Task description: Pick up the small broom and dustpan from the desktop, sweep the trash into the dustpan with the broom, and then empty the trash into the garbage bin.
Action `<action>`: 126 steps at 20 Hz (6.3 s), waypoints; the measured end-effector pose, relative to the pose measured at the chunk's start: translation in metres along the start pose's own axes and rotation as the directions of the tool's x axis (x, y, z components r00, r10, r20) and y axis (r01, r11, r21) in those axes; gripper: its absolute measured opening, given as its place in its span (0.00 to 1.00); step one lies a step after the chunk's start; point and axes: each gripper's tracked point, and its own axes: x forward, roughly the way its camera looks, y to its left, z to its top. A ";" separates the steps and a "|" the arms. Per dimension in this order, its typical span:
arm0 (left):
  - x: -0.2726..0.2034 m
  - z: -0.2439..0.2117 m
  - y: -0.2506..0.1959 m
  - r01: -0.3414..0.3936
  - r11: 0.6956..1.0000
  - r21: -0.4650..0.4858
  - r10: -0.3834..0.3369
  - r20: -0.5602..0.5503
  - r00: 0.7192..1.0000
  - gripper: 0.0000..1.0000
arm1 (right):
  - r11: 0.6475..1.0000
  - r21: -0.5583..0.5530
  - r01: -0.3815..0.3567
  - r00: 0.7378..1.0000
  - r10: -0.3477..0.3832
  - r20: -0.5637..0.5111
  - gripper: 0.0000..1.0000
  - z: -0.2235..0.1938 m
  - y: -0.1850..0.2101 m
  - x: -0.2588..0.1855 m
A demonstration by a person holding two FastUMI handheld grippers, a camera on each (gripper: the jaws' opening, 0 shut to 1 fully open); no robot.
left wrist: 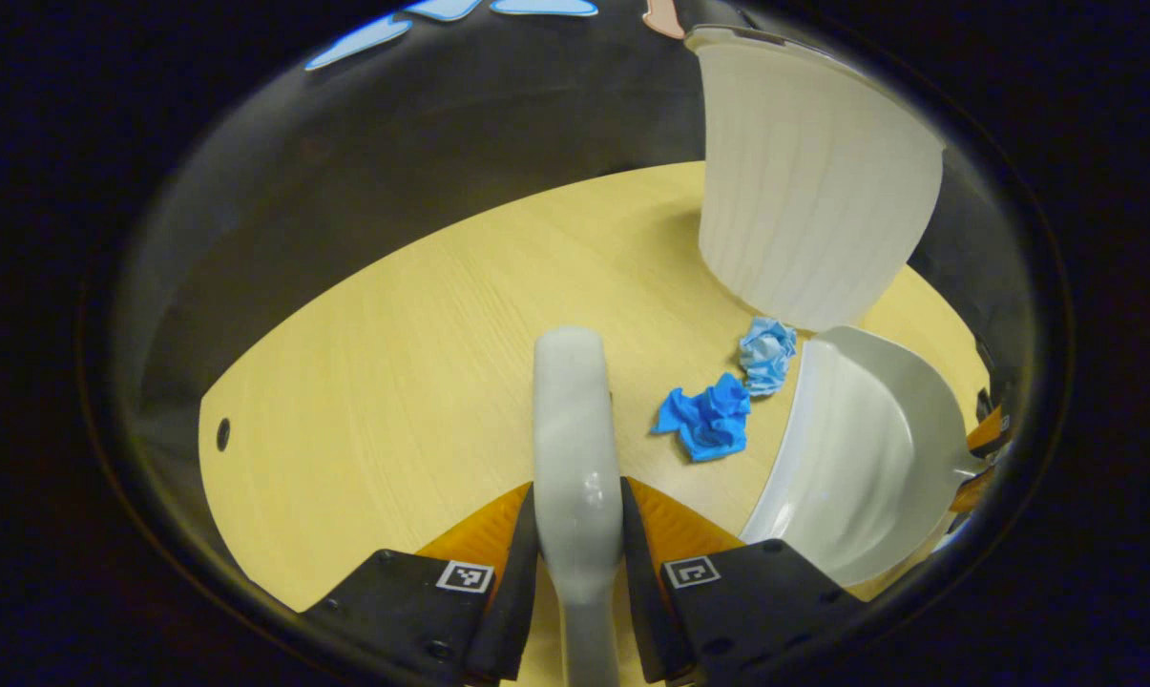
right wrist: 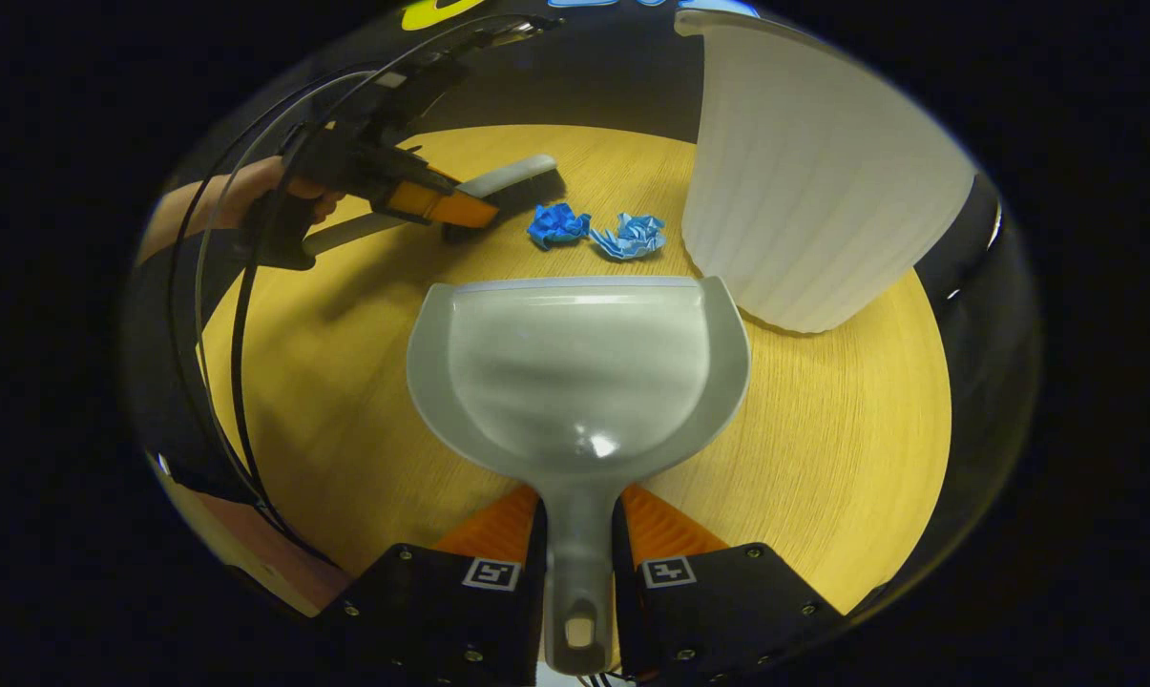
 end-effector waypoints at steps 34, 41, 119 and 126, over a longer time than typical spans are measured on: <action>-0.094 0.042 -0.061 0.301 0.953 0.042 -0.302 -0.005 0.953 0.51 | 1.000 0.022 0.012 0.996 -0.014 0.091 0.24 0.016 -0.013 -0.014; -0.086 0.034 -0.013 0.235 0.972 -0.011 -0.235 0.044 0.971 0.51 | 0.991 0.111 0.071 0.993 -0.080 0.083 0.24 0.020 -0.005 -0.012; -0.222 -0.078 0.036 0.079 0.953 -0.292 -0.039 0.139 0.990 0.48 | 0.001 0.526 -0.850 0.507 0.271 0.818 0.24 0.255 -0.003 -0.046; -0.215 -0.097 0.061 0.031 0.937 -0.348 0.017 0.134 0.991 0.51 | 0.268 0.511 -0.816 0.577 0.332 0.746 0.24 0.221 0.093 -0.047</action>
